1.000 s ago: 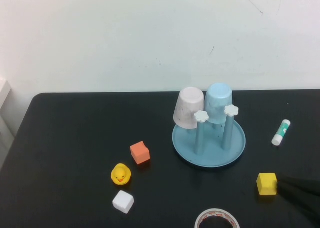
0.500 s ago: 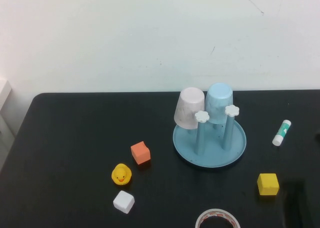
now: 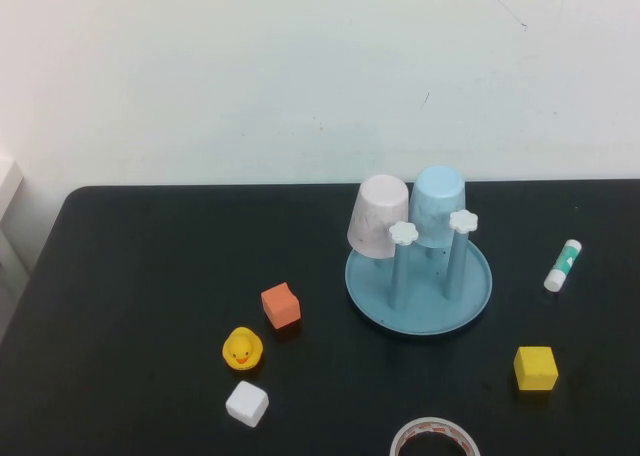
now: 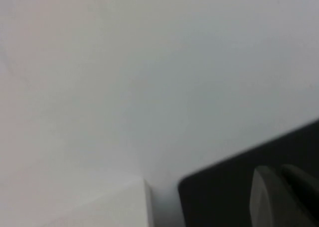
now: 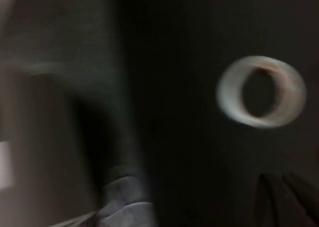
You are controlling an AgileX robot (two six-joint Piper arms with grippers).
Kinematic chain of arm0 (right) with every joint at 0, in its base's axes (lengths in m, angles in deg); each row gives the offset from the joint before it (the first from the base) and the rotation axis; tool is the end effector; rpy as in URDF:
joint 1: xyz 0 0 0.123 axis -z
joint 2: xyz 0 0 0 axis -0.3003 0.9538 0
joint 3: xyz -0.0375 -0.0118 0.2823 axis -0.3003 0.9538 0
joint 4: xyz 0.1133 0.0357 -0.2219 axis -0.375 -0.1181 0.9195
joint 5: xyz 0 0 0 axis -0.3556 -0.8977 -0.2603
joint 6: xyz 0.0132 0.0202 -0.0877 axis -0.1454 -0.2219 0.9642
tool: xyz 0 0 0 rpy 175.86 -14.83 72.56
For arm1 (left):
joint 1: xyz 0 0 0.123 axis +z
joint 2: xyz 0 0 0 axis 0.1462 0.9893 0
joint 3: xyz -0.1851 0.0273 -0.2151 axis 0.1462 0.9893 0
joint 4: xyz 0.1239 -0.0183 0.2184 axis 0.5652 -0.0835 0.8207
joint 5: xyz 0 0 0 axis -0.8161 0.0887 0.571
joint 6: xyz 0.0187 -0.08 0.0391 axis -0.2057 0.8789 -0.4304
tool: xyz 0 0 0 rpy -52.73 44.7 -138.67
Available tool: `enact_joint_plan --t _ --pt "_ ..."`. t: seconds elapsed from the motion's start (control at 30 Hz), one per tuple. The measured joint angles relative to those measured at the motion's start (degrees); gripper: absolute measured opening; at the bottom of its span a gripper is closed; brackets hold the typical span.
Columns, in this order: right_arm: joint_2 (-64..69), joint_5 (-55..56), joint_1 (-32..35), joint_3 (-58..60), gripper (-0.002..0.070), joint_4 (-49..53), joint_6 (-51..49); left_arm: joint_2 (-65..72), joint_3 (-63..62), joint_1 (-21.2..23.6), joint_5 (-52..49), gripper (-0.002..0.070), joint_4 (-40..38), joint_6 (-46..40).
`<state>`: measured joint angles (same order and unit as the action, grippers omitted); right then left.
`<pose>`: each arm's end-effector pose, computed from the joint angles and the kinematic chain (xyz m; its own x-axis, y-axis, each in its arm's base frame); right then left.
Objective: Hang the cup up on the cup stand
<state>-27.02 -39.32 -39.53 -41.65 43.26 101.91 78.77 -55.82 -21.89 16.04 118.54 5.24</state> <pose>0.0794 0.1182 0.3147 -0.1687 -0.7967 -0.5804 -0.9195 0.3393 -0.1986 0.0486 0.0066 0.4098 -0.0056 0.3592 -0.9332 0.2031 0.9142 0.3507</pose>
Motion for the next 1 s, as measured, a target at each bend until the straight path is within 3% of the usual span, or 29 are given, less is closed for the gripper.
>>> enact_joint_plan --t 0.23,0.4,0.6,1.0 --pt "-11.08 -0.4 0.0 3.77 -0.0001 20.44 -20.44 -5.43 15.68 0.0 11.88 0.0 0.03 5.94" --pt "-19.36 1.83 0.0 11.15 -0.0001 28.6 -31.98 -11.48 25.78 0.0 21.59 0.0 0.72 9.16" --pt "-25.88 6.87 0.0 21.05 -0.0001 30.76 -38.13 -15.5 34.06 0.0 24.16 0.0 -1.15 11.64" --pt "-26.85 13.25 0.0 22.15 -0.0001 31.32 -39.18 -15.63 36.47 0.0 24.55 0.0 -1.53 12.13"
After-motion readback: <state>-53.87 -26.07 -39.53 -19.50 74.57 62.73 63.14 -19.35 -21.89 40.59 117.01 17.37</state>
